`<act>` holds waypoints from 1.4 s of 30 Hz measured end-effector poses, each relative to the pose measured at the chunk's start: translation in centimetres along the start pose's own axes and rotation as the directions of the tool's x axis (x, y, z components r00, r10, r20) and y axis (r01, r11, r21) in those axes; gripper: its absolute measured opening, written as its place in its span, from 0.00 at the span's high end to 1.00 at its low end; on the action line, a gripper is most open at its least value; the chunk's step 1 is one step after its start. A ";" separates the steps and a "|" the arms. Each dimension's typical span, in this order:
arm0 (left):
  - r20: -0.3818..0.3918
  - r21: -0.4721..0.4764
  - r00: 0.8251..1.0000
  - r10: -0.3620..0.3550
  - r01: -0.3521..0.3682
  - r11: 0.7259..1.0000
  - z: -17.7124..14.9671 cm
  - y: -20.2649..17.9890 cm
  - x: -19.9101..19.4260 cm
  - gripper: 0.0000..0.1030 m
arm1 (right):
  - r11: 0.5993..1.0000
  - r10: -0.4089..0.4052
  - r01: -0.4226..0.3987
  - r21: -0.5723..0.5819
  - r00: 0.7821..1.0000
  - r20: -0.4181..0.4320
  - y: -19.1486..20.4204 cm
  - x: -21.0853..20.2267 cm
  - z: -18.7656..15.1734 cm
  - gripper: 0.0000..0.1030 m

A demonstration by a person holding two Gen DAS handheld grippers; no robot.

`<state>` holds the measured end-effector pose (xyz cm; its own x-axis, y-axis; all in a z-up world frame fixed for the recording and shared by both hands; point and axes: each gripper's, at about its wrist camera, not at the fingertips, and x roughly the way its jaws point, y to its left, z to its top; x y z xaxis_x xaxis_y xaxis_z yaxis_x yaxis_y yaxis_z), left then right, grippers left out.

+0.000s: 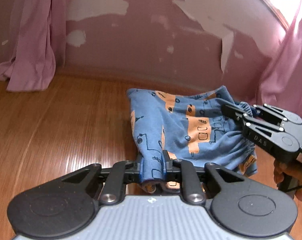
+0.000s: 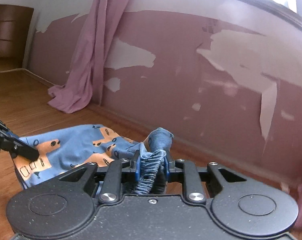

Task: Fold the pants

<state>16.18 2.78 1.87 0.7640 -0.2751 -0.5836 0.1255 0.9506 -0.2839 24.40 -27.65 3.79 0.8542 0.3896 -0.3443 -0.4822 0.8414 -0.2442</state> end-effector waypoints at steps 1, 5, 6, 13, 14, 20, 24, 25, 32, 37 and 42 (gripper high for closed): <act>0.014 0.001 1.000 0.000 0.000 1.000 0.7 -0.1 0.7 0.83 | 1.000 -0.001 0.001 -0.007 1.000 0.002 -0.6 0.9 0.4 0.78; 0.027 0.018 1.000 0.005 -0.005 1.000 2.2 0.2 4.1 0.83 | 1.000 0.002 -0.002 -0.014 1.000 -0.020 -2.3 4.2 0.6 0.78; 0.019 0.016 1.000 0.008 -0.008 1.000 2.3 0.3 5.0 0.83 | 1.000 0.004 -0.004 -0.020 0.999 -0.033 -2.4 5.2 0.2 0.78; -0.060 0.026 0.996 0.064 -0.062 0.998 0.1 1.4 9.7 0.82 | 0.998 0.050 -0.046 0.032 0.984 -0.171 -2.3 9.7 -4.4 0.78; -0.051 0.046 0.997 0.065 -0.063 0.997 -0.1 1.2 9.7 0.82 | 0.998 0.055 -0.047 0.051 0.983 -0.172 -2.6 9.7 -4.7 0.78; -0.055 0.060 0.997 0.056 -0.053 0.997 0.1 1.4 10.2 0.82 | 0.995 0.071 -0.059 0.074 0.982 -0.177 -3.0 9.8 -5.1 0.77; -0.060 0.072 0.996 0.058 -0.054 0.996 0.0 1.5 10.4 0.81 | 0.995 0.069 -0.054 0.084 0.981 -0.183 -3.1 10.0 -5.2 0.74; -0.066 0.076 0.996 0.059 -0.054 0.996 -0.1 1.5 10.4 0.80 | 0.995 0.067 -0.050 0.091 0.980 -0.189 -3.1 10.1 -5.3 0.73; -0.078 0.096 0.994 0.078 -0.071 0.993 0.3 1.0 10.4 0.69 | 0.990 0.048 -0.019 0.140 0.977 -0.208 -3.4 9.9 -5.0 0.50; -0.073 0.115 0.991 0.108 -0.099 0.988 0.7 0.5 9.5 0.45 | 0.989 0.012 0.014 0.147 0.985 -0.172 -2.8 7.2 -3.9 0.23; -0.012 0.104 0.990 0.138 -0.136 0.985 0.4 -0.3 6.0 0.16 | 0.985 -0.023 0.044 0.165 0.992 -0.124 -1.6 2.6 -3.2 0.04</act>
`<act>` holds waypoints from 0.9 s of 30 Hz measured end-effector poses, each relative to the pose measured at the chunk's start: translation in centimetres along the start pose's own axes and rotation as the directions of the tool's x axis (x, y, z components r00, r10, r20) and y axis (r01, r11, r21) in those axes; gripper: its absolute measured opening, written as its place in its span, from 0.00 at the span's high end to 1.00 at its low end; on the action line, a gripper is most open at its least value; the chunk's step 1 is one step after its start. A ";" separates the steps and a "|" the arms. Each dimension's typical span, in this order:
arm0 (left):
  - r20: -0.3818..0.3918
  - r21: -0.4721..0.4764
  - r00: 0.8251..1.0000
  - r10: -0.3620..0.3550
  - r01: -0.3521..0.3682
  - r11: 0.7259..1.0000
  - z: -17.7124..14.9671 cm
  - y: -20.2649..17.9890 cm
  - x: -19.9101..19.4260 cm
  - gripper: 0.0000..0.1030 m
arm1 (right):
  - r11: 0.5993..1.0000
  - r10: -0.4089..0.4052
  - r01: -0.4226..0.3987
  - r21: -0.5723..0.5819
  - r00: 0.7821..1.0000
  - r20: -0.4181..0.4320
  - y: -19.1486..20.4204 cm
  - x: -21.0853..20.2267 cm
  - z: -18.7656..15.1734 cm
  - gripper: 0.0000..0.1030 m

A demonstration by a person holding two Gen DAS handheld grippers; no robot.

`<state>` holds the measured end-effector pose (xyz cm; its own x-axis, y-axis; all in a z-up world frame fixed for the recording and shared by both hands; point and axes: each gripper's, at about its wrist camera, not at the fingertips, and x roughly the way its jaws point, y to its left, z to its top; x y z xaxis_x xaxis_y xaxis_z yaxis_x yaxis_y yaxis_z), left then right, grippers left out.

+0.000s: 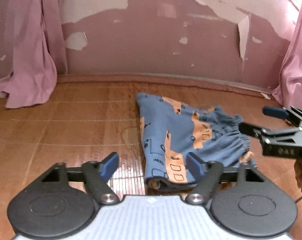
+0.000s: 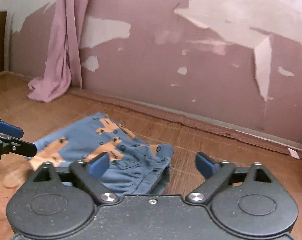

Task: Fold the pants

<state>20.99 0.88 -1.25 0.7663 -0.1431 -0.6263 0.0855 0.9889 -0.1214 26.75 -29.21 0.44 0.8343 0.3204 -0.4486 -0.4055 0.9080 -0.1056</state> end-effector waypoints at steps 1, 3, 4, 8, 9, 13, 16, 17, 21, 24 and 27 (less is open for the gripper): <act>0.010 0.003 1.000 0.013 -0.013 1.000 -0.2 -0.2 -0.8 0.08 | 1.000 -0.007 0.006 0.018 1.000 0.012 0.2 -1.2 -0.2 0.03; 0.036 0.009 0.998 0.047 -0.047 0.999 -0.7 -0.6 -2.5 0.02 | 0.998 -0.025 0.023 0.058 0.999 0.030 0.7 -3.6 -0.6 0.01; 0.051 0.011 0.997 0.060 -0.060 0.998 -1.0 -0.7 -3.5 0.00 | 0.997 -0.031 0.028 0.074 0.999 0.033 1.0 -4.7 -0.8 0.01; 0.088 0.014 0.991 0.098 -0.100 0.995 -2.5 -1.3 -6.7 0.00 | 0.987 -0.062 0.054 0.154 0.997 0.043 2.3 -9.0 -2.0 0.01; 0.089 0.015 0.991 0.103 -0.105 0.994 -3.0 -1.5 -7.3 0.00 | 0.983 -0.067 0.059 0.174 0.997 0.040 2.6 -10.0 -2.4 0.01; 0.082 0.039 0.991 0.108 -0.111 0.993 -4.5 -2.2 -9.3 0.00 | 0.964 -0.086 0.079 0.254 0.996 0.019 3.7 -13.4 -4.2 0.01; 0.103 0.067 0.989 0.106 -0.114 0.991 -5.9 -2.4 -10.3 0.00 | 0.952 -0.106 0.106 0.289 0.994 -0.015 4.6 -15.1 -5.6 0.01; 0.105 0.075 0.989 0.105 -0.113 0.991 -6.2 -2.4 -10.4 0.00 | 0.950 -0.110 0.111 0.293 0.994 -0.017 4.9 -15.6 -6.0 0.01; 0.081 0.076 0.990 0.116 -0.122 0.990 -7.5 -2.3 -10.4 0.00 | 0.950 -0.126 0.123 0.287 0.992 -0.008 5.6 -16.3 -6.9 0.01; 0.070 0.050 0.990 0.124 -0.127 0.991 -8.1 -1.9 -10.3 0.00 | 0.959 -0.132 0.126 0.255 0.991 0.008 5.7 -16.1 -7.1 0.01; 0.062 0.027 0.990 0.129 -0.131 0.991 -8.2 -1.4 -10.3 0.00 | 0.960 -0.125 0.116 0.253 0.992 0.020 5.7 -16.0 -7.3 0.01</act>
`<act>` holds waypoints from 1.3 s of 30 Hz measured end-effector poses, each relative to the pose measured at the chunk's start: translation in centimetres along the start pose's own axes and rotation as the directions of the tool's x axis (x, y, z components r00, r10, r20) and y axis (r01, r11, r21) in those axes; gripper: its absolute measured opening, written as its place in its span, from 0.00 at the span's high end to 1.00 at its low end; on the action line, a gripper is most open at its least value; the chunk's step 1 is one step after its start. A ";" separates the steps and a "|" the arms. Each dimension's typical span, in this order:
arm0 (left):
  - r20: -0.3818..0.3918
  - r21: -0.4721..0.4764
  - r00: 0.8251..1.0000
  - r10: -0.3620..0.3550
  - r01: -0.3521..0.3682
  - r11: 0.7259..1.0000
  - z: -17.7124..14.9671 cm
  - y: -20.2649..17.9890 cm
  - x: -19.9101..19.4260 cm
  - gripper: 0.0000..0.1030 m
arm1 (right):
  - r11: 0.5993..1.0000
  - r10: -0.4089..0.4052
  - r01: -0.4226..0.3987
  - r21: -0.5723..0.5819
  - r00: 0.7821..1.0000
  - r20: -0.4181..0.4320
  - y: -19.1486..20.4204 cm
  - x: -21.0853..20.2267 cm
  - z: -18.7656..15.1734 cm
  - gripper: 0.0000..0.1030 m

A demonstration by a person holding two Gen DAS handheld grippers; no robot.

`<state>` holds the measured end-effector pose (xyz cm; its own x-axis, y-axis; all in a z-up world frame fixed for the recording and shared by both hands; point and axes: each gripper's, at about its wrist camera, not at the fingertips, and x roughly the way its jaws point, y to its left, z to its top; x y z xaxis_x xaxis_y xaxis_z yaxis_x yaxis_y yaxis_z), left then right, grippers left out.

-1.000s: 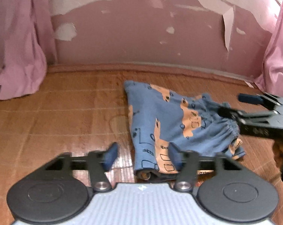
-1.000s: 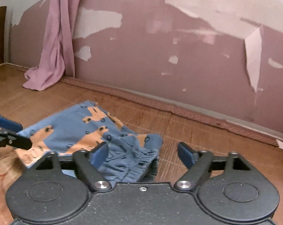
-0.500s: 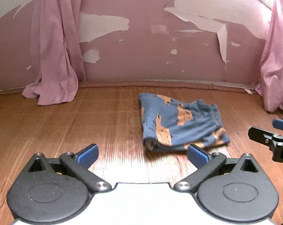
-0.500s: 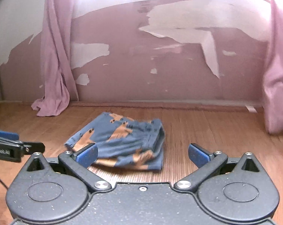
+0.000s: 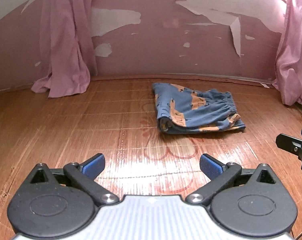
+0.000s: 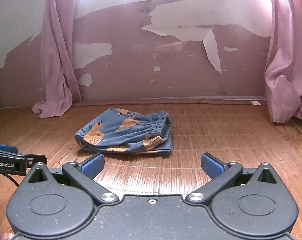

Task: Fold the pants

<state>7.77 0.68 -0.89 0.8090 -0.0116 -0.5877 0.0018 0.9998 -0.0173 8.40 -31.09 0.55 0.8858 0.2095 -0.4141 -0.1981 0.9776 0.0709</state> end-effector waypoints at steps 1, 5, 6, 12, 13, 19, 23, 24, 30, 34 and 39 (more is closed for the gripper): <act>0.001 -0.004 1.000 0.002 -0.002 1.000 0.0 0.1 0.0 0.00 | 1.000 0.004 -0.004 -0.002 1.000 0.003 0.1 0.1 0.0 0.01; -0.001 -0.009 1.000 0.008 -0.008 1.000 0.0 0.3 0.1 0.00 | 1.000 0.017 -0.017 -0.012 1.000 0.005 0.2 0.2 -0.2 0.01; -0.003 -0.006 1.000 0.009 -0.009 1.000 0.0 0.2 0.1 0.00 | 1.000 0.018 -0.018 -0.010 1.000 0.000 0.2 0.2 -0.3 0.01; 0.001 0.005 1.000 0.011 -0.011 1.000 -0.1 0.0 0.0 0.00 | 1.000 0.019 -0.019 0.002 1.000 -0.020 0.0 0.5 -0.5 0.01; -0.001 0.004 1.000 0.011 -0.011 1.000 -0.1 0.0 0.0 0.00 | 1.000 0.019 -0.018 0.006 1.000 -0.023 0.0 0.6 -0.5 0.01; -0.005 -0.001 1.000 0.011 -0.011 1.000 -0.1 0.0 0.0 0.00 | 1.000 0.016 -0.016 0.008 1.000 -0.026 -0.1 0.6 -0.5 0.01; -0.010 0.003 1.000 0.008 -0.008 1.000 -0.1 0.0 0.0 0.00 | 1.000 0.016 -0.016 0.006 0.999 -0.029 -0.1 0.7 -0.5 0.01; -0.011 0.001 1.000 0.006 -0.006 1.000 -0.1 0.0 0.0 0.00 | 1.000 0.017 -0.017 0.004 0.999 -0.031 -0.1 0.7 -0.6 0.01; -0.012 -0.008 1.000 0.014 -0.014 1.000 -0.2 0.0 -0.1 0.00 | 1.000 0.017 -0.017 0.001 0.999 -0.031 -0.1 0.7 -0.6 0.01; -0.017 0.012 0.999 0.044 -0.044 0.999 -0.1 -0.1 0.0 0.00 | 1.000 0.017 -0.017 0.002 0.999 -0.031 0.0 0.7 -0.6 0.01; -0.022 0.030 0.998 0.063 -0.062 0.998 -0.1 -0.3 -0.1 0.00 | 1.000 0.020 -0.020 -0.003 0.999 -0.033 0.0 0.7 -0.6 0.01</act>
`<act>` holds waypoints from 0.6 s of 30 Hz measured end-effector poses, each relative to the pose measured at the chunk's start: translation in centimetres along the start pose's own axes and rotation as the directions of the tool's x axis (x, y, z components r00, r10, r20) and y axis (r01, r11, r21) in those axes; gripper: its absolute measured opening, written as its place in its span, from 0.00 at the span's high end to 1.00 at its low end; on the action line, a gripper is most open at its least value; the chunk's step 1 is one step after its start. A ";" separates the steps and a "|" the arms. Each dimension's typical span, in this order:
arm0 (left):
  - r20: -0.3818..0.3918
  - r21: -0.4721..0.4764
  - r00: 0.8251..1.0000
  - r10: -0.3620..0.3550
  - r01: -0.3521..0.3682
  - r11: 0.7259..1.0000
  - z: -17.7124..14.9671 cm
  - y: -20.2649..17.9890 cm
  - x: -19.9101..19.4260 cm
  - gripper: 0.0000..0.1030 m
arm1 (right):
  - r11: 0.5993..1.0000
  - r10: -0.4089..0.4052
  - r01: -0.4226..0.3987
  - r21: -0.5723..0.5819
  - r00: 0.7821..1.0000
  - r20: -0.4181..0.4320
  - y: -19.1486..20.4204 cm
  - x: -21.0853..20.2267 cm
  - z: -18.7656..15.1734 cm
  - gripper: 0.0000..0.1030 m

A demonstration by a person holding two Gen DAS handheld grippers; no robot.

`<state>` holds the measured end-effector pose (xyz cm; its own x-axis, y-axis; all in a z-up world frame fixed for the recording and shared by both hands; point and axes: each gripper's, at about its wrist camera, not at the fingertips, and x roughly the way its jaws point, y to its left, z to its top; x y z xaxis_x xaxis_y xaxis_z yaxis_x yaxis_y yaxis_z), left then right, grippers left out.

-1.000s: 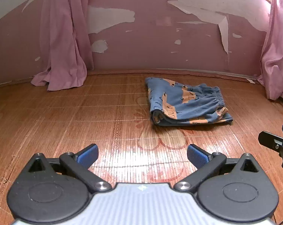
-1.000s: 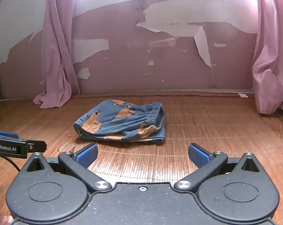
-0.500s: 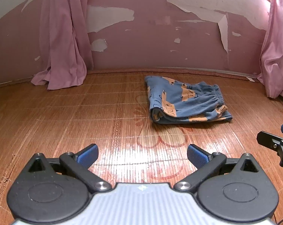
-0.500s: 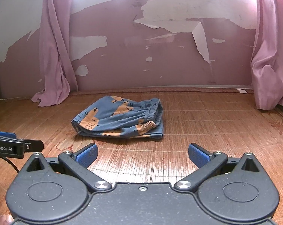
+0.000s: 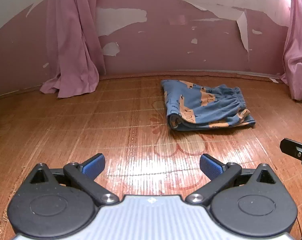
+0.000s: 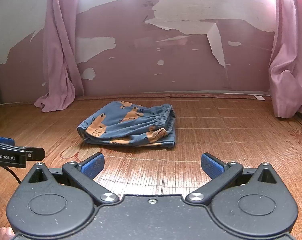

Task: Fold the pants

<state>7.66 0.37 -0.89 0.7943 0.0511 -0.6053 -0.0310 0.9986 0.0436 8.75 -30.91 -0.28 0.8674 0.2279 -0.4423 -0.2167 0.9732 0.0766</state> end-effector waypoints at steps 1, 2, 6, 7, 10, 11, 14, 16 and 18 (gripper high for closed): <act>-0.004 0.000 1.000 -0.005 0.005 1.000 0.0 0.0 0.0 0.00 | 1.000 0.002 -0.002 -0.002 1.000 -0.001 0.0 0.0 0.0 0.01; -0.005 -0.002 1.000 -0.008 0.008 1.000 0.1 0.1 0.0 0.00 | 1.000 0.003 -0.003 -0.003 1.000 -0.001 0.0 0.0 0.0 0.01; 0.004 0.010 1.000 -0.011 0.011 1.000 0.1 0.0 -0.2 0.00 | 1.000 0.013 -0.013 -0.015 1.000 0.000 0.1 0.0 0.0 0.01; 0.005 0.017 1.000 -0.011 0.011 1.000 0.1 -0.1 -0.3 0.00 | 1.000 0.014 -0.014 -0.017 1.000 0.001 0.1 0.0 0.0 0.01; 0.007 0.030 1.000 -0.009 0.009 1.000 0.1 -0.2 -0.3 0.00 | 1.000 0.016 -0.016 -0.022 1.000 -0.001 0.1 0.0 0.0 0.01; 0.007 0.032 1.000 -0.010 0.010 0.999 0.1 -0.2 -0.3 0.00 | 1.000 0.016 -0.016 -0.022 1.000 -0.001 0.1 0.0 0.0 0.01; 0.005 0.036 1.000 -0.018 0.018 0.999 0.1 -0.3 -0.4 0.00 | 1.000 0.018 -0.019 -0.021 1.000 -0.003 0.1 0.0 0.0 0.01; 0.003 0.040 1.000 -0.023 0.023 0.999 0.1 -0.3 -0.3 0.00 | 1.000 0.025 -0.025 -0.018 1.000 -0.007 0.1 0.0 0.0 0.01; 0.003 0.043 1.000 -0.021 0.021 0.999 0.1 -0.4 -0.3 0.00 | 0.999 0.030 -0.030 -0.016 1.000 -0.010 0.0 0.0 0.0 0.01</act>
<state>7.47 -0.01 -0.67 0.7964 0.0298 -0.6040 0.0117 0.9978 0.0647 8.79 -30.90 -0.30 0.8562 0.2567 -0.4484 -0.2496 0.9654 0.0759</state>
